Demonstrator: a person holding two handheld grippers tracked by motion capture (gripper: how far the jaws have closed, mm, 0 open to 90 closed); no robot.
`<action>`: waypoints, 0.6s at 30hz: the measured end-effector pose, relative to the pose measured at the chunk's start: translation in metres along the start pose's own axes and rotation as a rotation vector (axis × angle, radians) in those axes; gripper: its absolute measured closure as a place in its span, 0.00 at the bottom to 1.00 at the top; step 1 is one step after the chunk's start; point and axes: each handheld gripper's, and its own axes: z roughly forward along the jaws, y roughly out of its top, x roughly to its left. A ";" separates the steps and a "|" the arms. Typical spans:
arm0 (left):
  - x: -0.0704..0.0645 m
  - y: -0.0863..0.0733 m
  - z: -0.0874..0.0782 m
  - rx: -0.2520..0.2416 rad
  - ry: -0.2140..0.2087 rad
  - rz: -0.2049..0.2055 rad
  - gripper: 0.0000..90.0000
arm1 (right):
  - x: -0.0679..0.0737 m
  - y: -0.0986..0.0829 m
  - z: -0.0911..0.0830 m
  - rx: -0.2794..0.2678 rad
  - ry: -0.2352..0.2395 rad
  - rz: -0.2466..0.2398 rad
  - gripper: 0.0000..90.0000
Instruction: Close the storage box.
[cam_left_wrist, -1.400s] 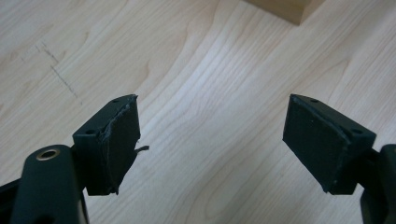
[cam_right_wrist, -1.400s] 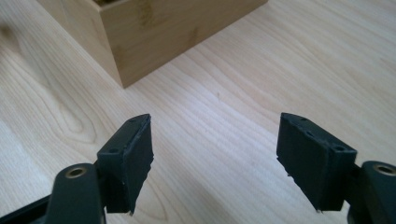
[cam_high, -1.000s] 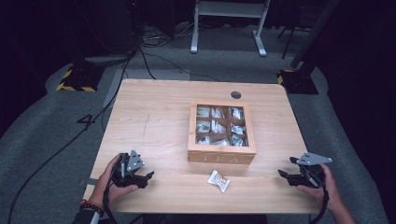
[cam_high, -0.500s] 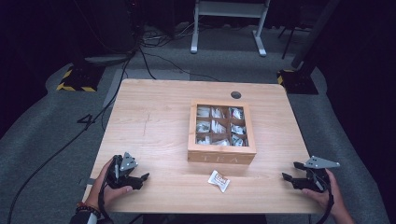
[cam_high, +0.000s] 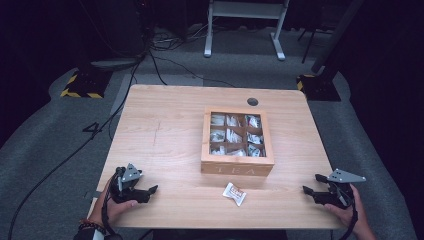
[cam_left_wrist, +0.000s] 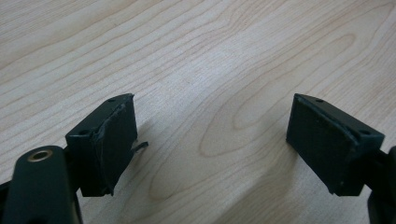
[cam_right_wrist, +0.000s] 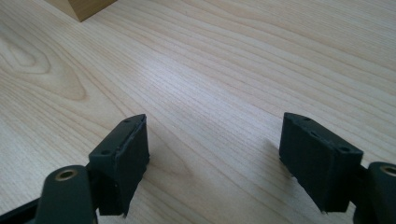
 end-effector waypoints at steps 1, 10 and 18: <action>0.000 0.000 0.000 0.000 0.000 0.001 0.18 | 0.000 0.000 0.000 0.000 0.000 0.000 0.27; 0.000 0.000 0.000 0.000 -0.002 -0.003 0.18 | -0.001 0.000 0.000 0.001 -0.007 0.008 0.27; 0.001 0.000 0.001 -0.003 -0.005 -0.001 0.18 | -0.001 0.001 0.001 0.001 -0.010 0.011 0.27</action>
